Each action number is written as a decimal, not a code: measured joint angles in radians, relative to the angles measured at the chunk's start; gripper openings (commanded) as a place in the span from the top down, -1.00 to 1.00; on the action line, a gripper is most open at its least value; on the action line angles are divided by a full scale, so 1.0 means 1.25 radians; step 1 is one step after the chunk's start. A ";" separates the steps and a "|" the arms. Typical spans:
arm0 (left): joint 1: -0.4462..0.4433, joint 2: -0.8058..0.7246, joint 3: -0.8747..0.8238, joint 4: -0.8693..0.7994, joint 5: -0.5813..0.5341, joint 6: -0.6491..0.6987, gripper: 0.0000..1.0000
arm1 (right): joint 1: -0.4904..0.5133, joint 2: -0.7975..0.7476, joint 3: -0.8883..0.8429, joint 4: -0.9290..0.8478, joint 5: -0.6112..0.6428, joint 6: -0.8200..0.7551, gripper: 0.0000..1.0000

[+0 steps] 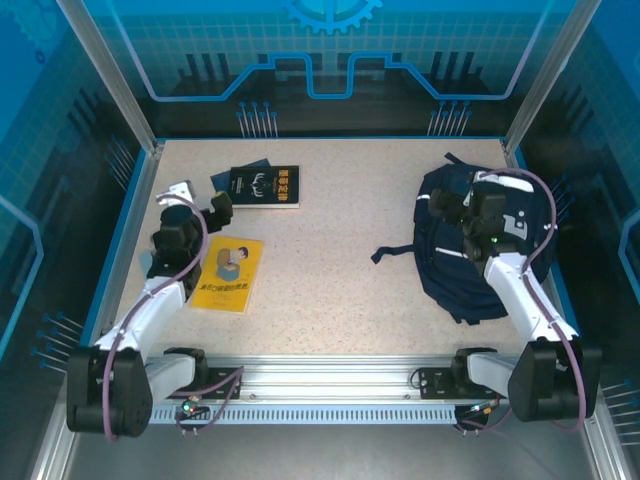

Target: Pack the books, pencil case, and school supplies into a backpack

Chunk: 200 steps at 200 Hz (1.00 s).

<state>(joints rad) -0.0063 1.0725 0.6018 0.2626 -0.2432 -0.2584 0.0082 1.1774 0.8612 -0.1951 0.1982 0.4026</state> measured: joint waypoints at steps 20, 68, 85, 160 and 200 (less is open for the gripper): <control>-0.001 -0.033 0.061 -0.111 0.003 -0.078 -0.98 | -0.011 0.054 0.060 -0.113 -0.022 0.042 -1.00; -0.001 -0.058 0.087 -0.278 0.118 -0.192 -0.98 | -0.030 0.244 0.131 -0.255 -0.079 0.088 -0.92; -0.001 -0.058 0.087 -0.300 0.180 -0.203 -0.97 | -0.038 0.310 0.156 -0.267 -0.112 0.098 -0.89; -0.024 -0.029 0.088 -0.360 0.295 -0.235 -0.97 | 0.070 0.470 0.244 -0.270 -0.163 0.141 -0.85; -0.066 0.015 0.088 -0.361 0.307 -0.243 -0.97 | 0.282 0.576 0.364 -0.258 -0.161 0.197 -0.84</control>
<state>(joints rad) -0.0883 1.0916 0.7113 -0.1890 0.1402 -0.5621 0.3611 1.8969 1.3159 -0.5182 -0.0025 0.6495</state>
